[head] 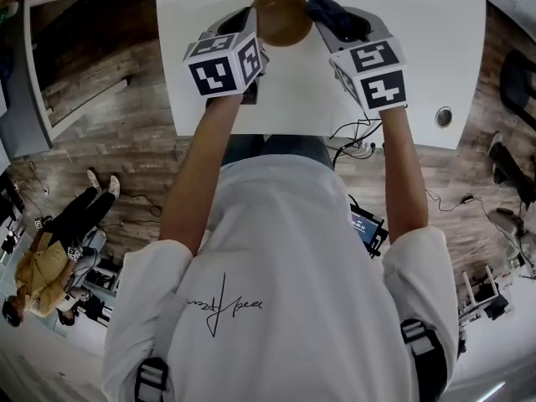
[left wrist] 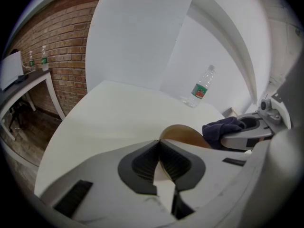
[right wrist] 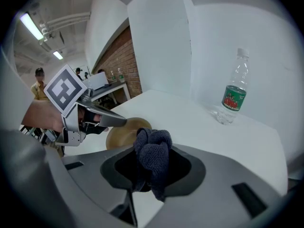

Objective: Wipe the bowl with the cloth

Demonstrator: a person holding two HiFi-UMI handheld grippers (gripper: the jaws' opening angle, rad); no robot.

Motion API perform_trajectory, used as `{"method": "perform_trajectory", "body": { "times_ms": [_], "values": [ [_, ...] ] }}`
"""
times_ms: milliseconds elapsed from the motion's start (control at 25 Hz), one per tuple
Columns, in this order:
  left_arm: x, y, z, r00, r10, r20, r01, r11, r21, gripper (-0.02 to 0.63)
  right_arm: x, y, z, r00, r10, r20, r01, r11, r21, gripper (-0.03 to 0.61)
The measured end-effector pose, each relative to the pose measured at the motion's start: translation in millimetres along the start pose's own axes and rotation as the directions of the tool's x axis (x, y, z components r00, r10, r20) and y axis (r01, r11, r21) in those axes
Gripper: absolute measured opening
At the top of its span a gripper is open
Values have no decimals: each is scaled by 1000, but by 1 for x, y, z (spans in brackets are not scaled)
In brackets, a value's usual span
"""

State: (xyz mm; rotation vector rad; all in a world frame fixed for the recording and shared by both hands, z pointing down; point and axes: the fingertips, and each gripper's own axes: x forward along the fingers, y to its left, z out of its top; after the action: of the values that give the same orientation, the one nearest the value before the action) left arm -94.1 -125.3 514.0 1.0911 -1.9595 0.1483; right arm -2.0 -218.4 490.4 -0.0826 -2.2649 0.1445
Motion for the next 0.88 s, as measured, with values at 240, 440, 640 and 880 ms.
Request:
{"method": "perform_trajectory", "body": {
  "times_ms": [240, 440, 640, 880],
  "values": [
    [0, 0, 0, 1000, -3, 1, 3, 1000, 0, 2, -3, 4, -5, 1000, -17, 4, 17, 999, 29, 123],
    [-2, -5, 0, 1000, -8, 3, 8, 1000, -2, 2, -12, 6, -11, 999, -35, 10, 34, 998, 59, 121],
    [-2, -5, 0, 1000, -2, 7, 1, 1000, 8, 2, -16, 11, -17, 999, -49, 11, 48, 995, 90, 123],
    [-4, -7, 1, 1000, -5, 10, 5, 1000, -1, 2, -21, 17, -22, 998, -64, 15, 62, 990, 126, 123]
  ]
}}
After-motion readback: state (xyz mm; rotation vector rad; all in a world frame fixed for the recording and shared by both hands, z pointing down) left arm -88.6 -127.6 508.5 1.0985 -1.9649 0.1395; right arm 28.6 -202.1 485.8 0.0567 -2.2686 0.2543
